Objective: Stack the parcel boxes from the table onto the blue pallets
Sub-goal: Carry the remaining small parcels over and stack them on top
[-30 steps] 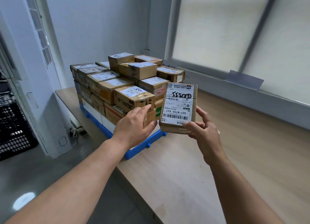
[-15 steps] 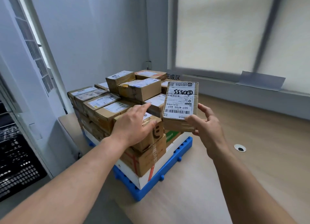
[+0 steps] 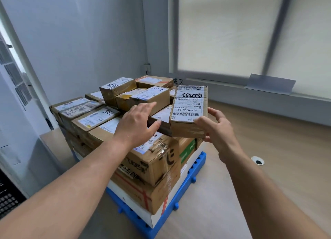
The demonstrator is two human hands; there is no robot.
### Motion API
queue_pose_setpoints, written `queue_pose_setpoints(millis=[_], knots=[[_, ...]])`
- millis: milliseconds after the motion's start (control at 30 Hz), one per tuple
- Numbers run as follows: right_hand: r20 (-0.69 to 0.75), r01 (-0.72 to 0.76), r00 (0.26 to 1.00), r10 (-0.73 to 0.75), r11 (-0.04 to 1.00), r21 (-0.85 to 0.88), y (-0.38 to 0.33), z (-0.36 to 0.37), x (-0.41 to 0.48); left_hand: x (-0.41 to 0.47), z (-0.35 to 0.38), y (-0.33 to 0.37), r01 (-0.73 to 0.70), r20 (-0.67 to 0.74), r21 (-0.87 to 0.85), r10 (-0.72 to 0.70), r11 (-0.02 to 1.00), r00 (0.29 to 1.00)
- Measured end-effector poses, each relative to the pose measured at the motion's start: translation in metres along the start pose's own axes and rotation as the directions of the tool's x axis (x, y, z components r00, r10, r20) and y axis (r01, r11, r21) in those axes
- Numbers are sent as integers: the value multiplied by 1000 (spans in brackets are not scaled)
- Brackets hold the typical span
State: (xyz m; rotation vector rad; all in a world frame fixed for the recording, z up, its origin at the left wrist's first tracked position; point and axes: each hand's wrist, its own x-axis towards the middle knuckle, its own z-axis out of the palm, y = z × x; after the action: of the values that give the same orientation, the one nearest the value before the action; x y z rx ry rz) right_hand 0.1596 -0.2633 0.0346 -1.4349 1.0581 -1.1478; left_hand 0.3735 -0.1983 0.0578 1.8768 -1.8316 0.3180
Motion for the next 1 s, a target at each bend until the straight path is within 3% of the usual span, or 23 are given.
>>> queue_pose_setpoints(millis=[267, 600, 767, 1000], knots=[[-104, -2, 995, 5, 1000, 25, -25, 30, 18, 41, -1, -37, -139, -30, -27, 138, 990, 990], [-215, -153, 969, 120, 978, -141, -34, 91, 48, 87, 6, -93, -275, 96, -56, 280, 960, 955], [-246, -159, 965, 93, 952, -262, -29, 96, 44, 96, 11, -104, -312, 96, -149, 328, 938, 940], [-274, -119, 961, 46, 959, -258, -27, 105, 36, 99, 16, -102, -338, 82, -280, 373, 898, 924]])
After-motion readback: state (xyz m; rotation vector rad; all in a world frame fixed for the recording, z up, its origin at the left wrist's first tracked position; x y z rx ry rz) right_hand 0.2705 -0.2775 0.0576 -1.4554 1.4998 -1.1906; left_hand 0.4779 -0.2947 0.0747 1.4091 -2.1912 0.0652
